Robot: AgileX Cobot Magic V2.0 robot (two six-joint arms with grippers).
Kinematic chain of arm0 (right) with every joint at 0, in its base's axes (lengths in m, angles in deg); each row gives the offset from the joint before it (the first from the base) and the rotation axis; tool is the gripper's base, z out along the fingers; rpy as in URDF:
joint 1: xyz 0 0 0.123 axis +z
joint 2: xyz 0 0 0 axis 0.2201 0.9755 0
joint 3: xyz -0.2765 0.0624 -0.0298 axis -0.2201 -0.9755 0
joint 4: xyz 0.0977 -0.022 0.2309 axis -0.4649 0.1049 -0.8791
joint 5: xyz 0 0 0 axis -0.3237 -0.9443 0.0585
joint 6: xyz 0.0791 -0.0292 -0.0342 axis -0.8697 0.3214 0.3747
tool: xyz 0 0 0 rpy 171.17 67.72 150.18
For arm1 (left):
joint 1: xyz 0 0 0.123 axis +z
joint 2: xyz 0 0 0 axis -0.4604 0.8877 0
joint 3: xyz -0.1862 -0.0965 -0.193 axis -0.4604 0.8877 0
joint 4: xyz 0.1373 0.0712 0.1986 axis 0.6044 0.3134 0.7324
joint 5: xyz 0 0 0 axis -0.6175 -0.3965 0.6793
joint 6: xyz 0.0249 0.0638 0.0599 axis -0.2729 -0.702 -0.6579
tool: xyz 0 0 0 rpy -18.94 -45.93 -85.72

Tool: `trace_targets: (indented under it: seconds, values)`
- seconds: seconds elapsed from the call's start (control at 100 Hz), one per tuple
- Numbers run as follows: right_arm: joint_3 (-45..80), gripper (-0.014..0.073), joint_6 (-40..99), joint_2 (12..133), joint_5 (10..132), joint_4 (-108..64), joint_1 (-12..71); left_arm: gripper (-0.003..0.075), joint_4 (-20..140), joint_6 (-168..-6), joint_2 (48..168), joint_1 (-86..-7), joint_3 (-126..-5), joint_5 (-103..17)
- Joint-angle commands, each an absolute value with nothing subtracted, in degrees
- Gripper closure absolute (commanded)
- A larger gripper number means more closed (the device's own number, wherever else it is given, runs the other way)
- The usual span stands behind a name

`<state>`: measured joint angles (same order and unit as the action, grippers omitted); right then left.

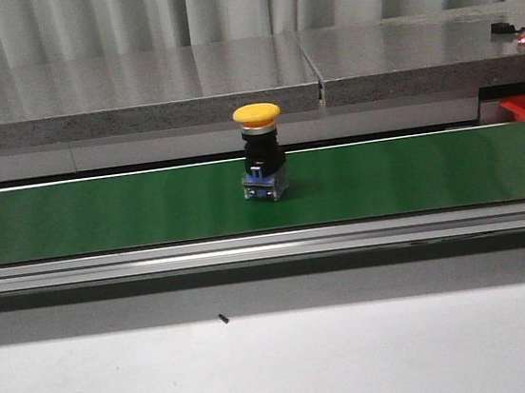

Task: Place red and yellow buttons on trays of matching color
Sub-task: 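Place the second yellow button on the belt with the left gripper, then move the right gripper above the first yellow button on the belt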

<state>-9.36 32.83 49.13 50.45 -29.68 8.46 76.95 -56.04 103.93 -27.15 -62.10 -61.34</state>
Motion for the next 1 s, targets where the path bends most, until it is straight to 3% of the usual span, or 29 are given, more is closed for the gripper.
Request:
trace_targets:
  seconds: [0.0,0.37,0.51,0.75,0.99]
  values:
    - [-7.8,0.0662,33.2,49.0,53.9,-30.2,8.3,0.0051,75.9,-56.0,97.4,-27.9,-59.8,-57.5]
    - [-7.8,0.0662,33.2,49.0,55.0,-30.2,8.3,0.0070,74.3,-55.9,72.4,-27.8,-43.9,-58.9]
    - [-7.8,0.0662,33.2,49.0,54.4,-30.2,8.3,0.0230,74.0,-55.9,67.5,-27.8,-41.2,-59.2]
    - [-7.8,0.0662,33.2,49.1,54.7,-30.5,8.3,0.0743,73.9,-55.9,66.5,-27.8,-39.2,-59.4]
    - [-7.8,0.0628,33.2,49.1,53.4,-32.2,8.3,0.0741,73.9,-55.9,66.5,-27.8,-39.1,-59.4]
